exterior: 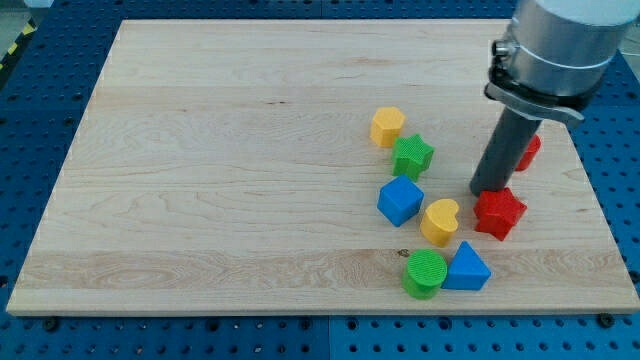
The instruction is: Place the green star close to the yellow hexagon
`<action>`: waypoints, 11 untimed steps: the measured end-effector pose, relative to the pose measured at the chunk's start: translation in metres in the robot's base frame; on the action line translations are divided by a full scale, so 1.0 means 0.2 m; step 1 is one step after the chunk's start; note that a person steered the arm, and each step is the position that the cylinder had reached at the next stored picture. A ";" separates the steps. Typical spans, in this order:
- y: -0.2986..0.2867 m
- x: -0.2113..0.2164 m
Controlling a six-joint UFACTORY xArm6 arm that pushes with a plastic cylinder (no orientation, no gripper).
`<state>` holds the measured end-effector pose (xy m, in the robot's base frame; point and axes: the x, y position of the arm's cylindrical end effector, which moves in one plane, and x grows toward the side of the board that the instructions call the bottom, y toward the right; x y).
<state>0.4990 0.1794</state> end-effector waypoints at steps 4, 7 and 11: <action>-0.22 -0.16; -0.23 -0.14; -0.28 -0.14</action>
